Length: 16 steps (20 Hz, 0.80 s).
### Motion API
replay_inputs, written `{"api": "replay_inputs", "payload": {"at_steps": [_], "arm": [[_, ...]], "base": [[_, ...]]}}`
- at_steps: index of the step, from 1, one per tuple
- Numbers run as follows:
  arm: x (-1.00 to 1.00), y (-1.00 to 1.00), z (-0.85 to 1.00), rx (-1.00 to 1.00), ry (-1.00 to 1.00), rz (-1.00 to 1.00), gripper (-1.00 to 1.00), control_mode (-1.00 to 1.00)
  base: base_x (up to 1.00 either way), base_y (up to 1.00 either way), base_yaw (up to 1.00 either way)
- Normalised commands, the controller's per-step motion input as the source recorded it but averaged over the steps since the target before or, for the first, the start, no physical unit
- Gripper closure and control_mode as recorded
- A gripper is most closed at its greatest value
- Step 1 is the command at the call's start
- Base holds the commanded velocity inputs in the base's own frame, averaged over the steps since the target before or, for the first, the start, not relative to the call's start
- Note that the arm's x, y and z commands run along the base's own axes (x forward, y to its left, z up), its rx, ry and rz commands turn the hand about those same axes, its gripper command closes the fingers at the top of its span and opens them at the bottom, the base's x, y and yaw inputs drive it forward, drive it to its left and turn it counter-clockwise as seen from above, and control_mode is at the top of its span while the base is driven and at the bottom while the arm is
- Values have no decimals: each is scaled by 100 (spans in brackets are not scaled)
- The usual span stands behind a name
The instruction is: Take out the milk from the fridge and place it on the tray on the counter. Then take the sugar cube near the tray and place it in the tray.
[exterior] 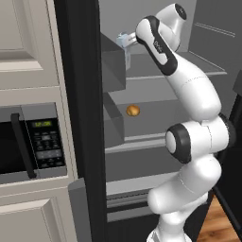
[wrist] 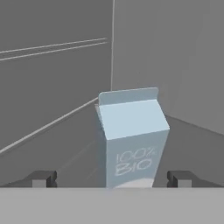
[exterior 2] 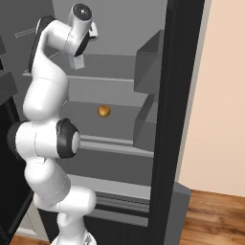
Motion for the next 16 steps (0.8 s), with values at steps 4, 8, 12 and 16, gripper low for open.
{"api": "replay_inputs", "payload": {"at_steps": [4, 8, 12, 16], "arm": [[39, 0, 0, 0, 0, 5, -100, -100], [23, 8, 0, -3, 0, 1, -100, -100], [21, 18, -4, -2, 0, 0, -100, -100], [15, 11, -10, 0, 0, 0, -100, -100]], "base": [[0, 0, 0], [0, 0, 0], [0, 0, 0], [0, 0, 0]]}}
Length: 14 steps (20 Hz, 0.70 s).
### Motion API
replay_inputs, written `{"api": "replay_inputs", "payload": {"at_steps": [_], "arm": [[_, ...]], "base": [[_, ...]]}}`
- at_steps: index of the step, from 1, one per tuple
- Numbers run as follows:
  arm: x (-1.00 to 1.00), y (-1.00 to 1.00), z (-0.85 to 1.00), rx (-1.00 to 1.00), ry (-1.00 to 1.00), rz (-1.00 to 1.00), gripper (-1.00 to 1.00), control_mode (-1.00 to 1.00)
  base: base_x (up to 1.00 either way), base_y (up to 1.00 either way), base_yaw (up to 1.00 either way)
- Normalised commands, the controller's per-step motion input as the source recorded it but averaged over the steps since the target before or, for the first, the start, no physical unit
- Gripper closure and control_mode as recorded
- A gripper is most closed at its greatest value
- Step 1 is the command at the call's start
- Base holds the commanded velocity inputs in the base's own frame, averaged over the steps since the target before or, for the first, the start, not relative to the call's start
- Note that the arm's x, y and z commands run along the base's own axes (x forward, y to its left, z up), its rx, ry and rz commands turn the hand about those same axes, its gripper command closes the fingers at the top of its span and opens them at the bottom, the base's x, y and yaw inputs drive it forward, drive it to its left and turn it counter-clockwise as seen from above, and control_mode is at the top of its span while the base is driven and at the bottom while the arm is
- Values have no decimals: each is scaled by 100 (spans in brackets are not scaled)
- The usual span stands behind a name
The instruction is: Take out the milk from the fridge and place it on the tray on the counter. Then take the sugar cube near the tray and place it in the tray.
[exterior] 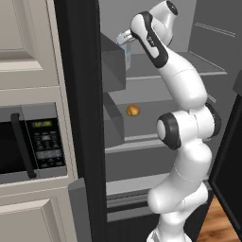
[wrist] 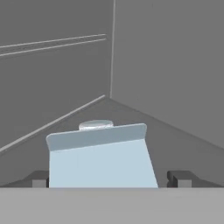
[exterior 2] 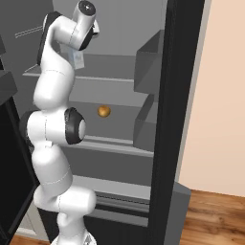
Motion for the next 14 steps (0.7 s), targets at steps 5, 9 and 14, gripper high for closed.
{"api": "replay_inputs", "payload": {"at_steps": [5, 9, 14], "arm": [[1, 2, -23, 0, 0, 0, 100, -100], [0, 3, -14, 0, 0, 0, 100, -100], [-8, 11, -13, 0, 0, 0, 100, -100]], "base": [[0, 0, 0], [0, 0, 0], [0, 0, 0]]}}
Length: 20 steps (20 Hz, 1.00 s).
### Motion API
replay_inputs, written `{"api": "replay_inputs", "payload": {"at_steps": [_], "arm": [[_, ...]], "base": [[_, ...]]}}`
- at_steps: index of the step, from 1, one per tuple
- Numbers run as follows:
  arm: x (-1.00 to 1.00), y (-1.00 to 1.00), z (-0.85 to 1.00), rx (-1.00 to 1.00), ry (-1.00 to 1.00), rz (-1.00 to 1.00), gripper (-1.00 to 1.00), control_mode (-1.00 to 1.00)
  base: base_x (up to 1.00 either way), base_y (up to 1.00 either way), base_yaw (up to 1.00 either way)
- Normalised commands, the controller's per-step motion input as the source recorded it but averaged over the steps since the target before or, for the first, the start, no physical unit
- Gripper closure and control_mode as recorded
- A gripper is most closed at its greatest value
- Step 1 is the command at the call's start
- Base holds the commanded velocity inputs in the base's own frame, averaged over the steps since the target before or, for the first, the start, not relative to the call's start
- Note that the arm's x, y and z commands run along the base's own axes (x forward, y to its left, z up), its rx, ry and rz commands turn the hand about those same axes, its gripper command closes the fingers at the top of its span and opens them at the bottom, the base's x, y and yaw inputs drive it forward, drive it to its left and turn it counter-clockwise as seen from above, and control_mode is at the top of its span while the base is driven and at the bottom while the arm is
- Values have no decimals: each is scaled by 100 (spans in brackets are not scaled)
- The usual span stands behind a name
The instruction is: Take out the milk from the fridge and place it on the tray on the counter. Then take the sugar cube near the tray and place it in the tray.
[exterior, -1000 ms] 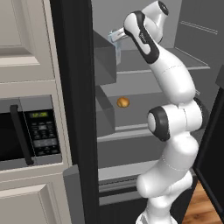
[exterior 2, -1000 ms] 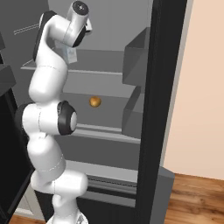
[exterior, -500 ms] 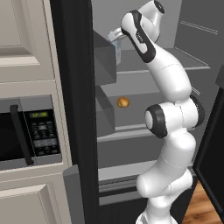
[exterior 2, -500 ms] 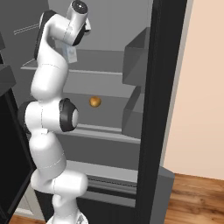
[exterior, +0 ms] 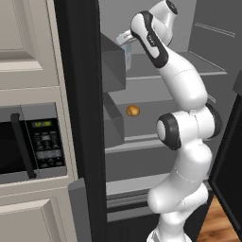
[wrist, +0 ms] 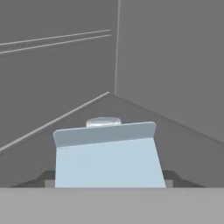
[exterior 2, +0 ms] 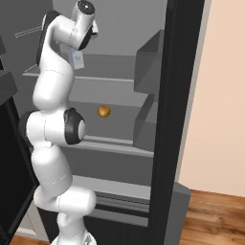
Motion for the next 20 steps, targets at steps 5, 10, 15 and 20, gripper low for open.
{"api": "replay_inputs", "payload": {"at_steps": [5, 10, 15, 20], "arm": [[-93, 0, 13, 0, -2, -4, 100, -100], [-100, 0, -2, 0, -26, -7, 100, -100], [-100, -8, -10, 0, -25, -3, 100, -100], [-100, -12, 2, 0, -1, -7, 100, -100]], "base": [[0, 0, 0], [0, 0, 0], [0, 0, 0], [0, 0, 0]]}}
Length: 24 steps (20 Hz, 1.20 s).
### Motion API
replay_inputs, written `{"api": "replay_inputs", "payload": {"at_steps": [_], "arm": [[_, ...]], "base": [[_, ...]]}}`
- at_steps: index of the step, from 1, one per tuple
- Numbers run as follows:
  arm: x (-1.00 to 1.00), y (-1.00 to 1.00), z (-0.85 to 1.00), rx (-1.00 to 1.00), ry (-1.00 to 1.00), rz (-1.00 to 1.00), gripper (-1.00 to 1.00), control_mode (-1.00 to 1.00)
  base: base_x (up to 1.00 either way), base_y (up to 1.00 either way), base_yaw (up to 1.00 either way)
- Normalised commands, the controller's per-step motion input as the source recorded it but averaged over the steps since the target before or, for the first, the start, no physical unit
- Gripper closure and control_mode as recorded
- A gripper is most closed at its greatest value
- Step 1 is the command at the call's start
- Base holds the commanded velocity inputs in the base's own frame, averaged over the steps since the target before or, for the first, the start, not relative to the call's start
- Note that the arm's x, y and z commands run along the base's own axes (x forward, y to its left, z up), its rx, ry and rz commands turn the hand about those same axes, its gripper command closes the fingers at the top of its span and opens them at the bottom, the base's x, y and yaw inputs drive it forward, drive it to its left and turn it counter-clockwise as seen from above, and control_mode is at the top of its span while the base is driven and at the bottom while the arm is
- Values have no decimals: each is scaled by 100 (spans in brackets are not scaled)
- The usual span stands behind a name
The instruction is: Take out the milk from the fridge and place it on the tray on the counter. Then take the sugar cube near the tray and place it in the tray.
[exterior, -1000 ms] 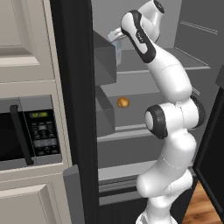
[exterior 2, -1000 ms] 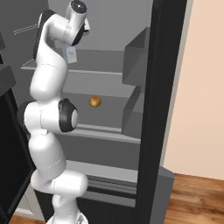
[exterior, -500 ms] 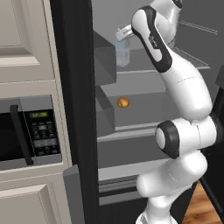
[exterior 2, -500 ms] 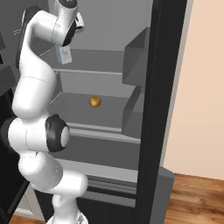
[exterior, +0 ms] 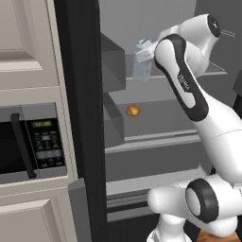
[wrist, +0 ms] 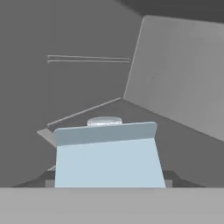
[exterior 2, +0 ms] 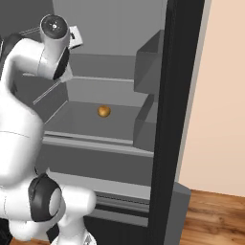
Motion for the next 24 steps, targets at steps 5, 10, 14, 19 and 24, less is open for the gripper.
{"api": "replay_inputs", "payload": {"at_steps": [5, 10, 14, 19, 24], "arm": [[-100, -20, 23, 2, 11, -26, 100, -100], [-100, -56, -21, 1, 6, -23, 100, -100], [-100, -59, -20, 3, 15, -23, 100, -100], [-89, -42, -65, 8, 2, -26, 100, -100], [-54, -22, -53, 13, 2, -16, 100, -100]], "base": [[0, 0, 0], [0, 0, 0], [0, 0, 0], [0, 0, 0], [0, 0, 0]]}}
